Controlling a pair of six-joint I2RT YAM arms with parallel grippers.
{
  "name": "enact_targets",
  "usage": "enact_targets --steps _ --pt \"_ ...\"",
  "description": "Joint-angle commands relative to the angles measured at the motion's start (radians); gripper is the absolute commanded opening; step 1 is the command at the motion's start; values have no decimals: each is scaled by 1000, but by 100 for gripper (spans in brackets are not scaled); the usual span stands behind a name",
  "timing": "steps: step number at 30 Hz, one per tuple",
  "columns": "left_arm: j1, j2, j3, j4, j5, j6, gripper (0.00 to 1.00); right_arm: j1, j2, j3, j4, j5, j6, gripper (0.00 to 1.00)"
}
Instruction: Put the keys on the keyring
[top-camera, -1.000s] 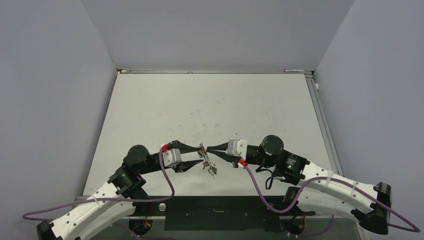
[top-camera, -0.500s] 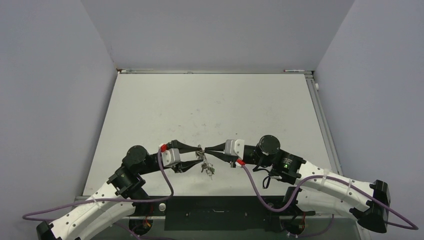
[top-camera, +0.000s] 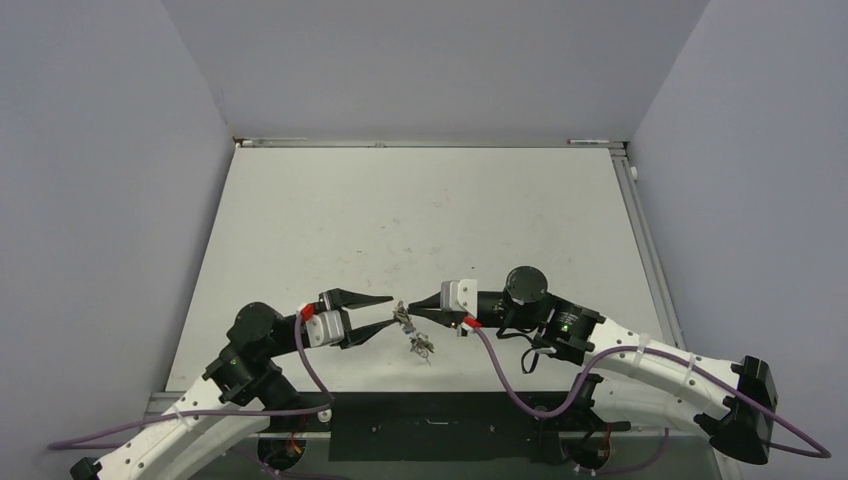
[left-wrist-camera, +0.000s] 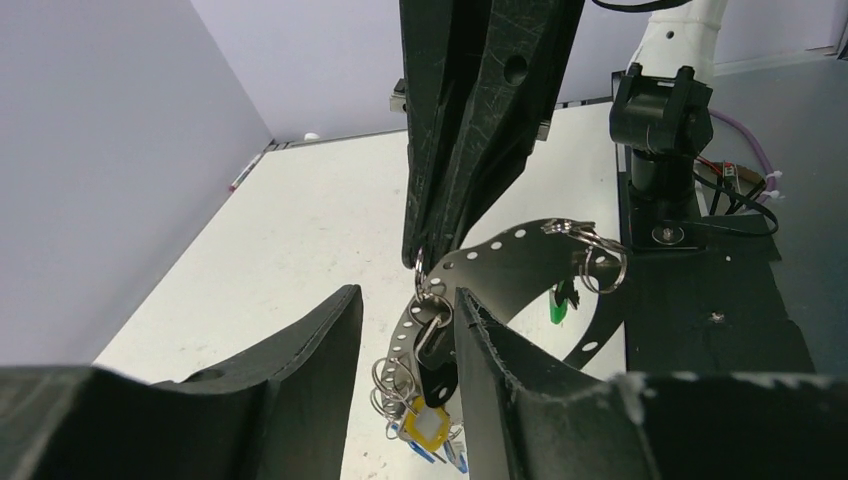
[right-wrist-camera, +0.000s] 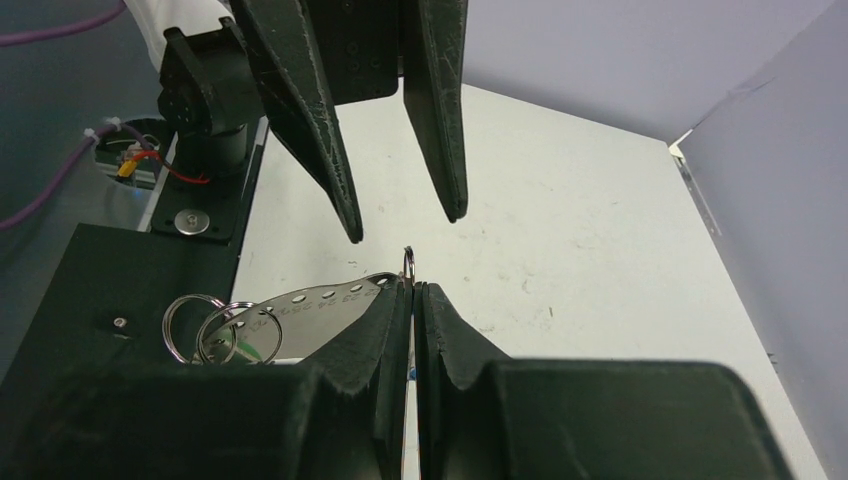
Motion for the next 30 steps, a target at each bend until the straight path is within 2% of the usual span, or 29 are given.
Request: enact_targets --steps 1,8,13,17,23,24,27,30 --pt "8 31 10 30 24 10 36 -5 13 49 63 -64 1 5" --pt "7 56 14 38 23 -13 35 -4 -7 32 102 -54 17 5" --pt "7 56 11 45 27 -14 24 -4 7 45 83 -74 16 5" --pt "7 59 10 48 45 -12 19 -3 16 53 80 -93 21 5" --pt "7 64 7 51 65 -10 17 -3 18 50 87 -103 23 5" --pt "7 66 7 53 68 -10 15 -3 19 50 88 -103 23 5" --pt "7 71 10 52 80 -11 0 -3 21 46 103 -108 30 5" --pt "8 66 12 51 89 -20 0 -2 28 47 109 -116 34 5"
